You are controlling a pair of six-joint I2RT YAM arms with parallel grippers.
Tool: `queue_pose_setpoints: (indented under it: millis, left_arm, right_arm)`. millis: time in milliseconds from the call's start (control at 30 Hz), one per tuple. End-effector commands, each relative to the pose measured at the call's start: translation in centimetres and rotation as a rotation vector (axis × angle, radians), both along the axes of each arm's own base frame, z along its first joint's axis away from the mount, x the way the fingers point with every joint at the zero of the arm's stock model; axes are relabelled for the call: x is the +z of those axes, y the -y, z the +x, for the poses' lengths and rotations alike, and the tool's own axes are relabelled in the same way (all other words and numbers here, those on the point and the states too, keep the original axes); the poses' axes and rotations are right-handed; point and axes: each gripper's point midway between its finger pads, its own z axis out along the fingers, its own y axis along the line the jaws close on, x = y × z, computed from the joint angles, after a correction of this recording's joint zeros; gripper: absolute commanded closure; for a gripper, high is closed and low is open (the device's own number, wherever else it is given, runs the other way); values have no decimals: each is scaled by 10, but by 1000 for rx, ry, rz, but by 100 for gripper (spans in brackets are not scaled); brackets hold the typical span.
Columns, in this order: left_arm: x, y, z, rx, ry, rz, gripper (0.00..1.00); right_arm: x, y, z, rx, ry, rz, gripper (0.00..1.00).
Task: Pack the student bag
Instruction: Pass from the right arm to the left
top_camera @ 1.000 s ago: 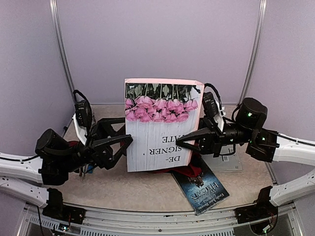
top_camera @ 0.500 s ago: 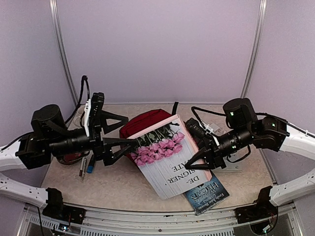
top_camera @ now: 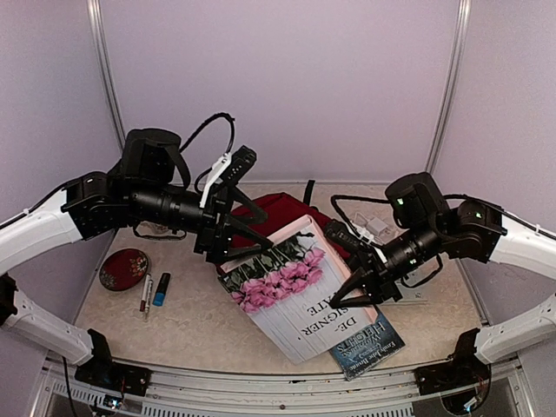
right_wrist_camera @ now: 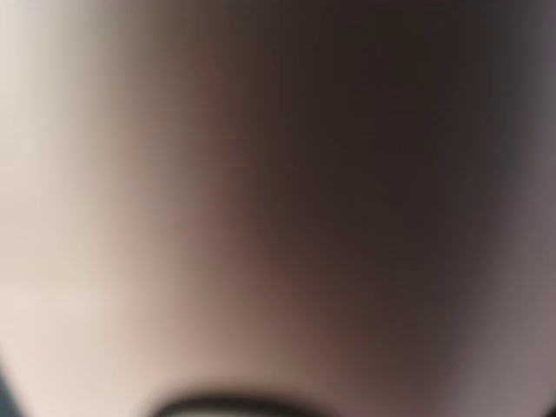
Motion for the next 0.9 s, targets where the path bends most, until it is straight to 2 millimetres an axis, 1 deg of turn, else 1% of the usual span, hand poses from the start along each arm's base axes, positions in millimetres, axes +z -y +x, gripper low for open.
queue_pose_setpoints:
  millis: [0, 100, 200, 267, 333, 400, 467, 500, 633, 667, 733, 800, 867]
  left_arm:
    - [-11, 11, -43, -229, -56, 24, 17]
    - [-19, 15, -44, -244, -59, 43, 15]
    - [-22, 15, -53, -313, -87, 31, 15]
    - [-12, 7, -55, -337, -76, -9, 14]
    - [2, -5, -51, -346, -58, -69, 13]
    - [17, -16, -55, -363, -44, -136, 9]
    - [19, -17, -58, -362, -36, -153, 3]
    - [14, -15, -60, -364, -37, -140, 1]
    - [-9, -2, -62, -345, -68, -56, 1]
    - [-11, 1, -62, -345, -73, -46, 1]
    - [-18, 8, -55, -296, -61, -6, 1]
    - [-29, 14, -37, -200, -41, 50, 1]
    - [-34, 17, -23, -130, -22, 74, 1]
  right_arm:
    - [23, -9, -1, 46, 55, 73, 81]
    - [23, -11, 0, 51, 63, 74, 81]
    - [20, -12, 2, 48, 72, 64, 81]
    - [17, -11, 3, 48, 80, 57, 81]
    - [15, -9, 4, 40, 91, 52, 81]
    - [13, -7, 5, 33, 101, 49, 81]
    - [14, -7, 4, 34, 104, 54, 81]
    - [15, -8, 5, 34, 104, 58, 81]
    - [20, -9, 6, 29, 116, 70, 81]
    - [20, -9, 6, 26, 118, 71, 81]
    - [20, -9, 7, 24, 117, 68, 81]
    - [23, -9, 6, 27, 115, 76, 82]
    - [23, -9, 6, 29, 115, 80, 81]
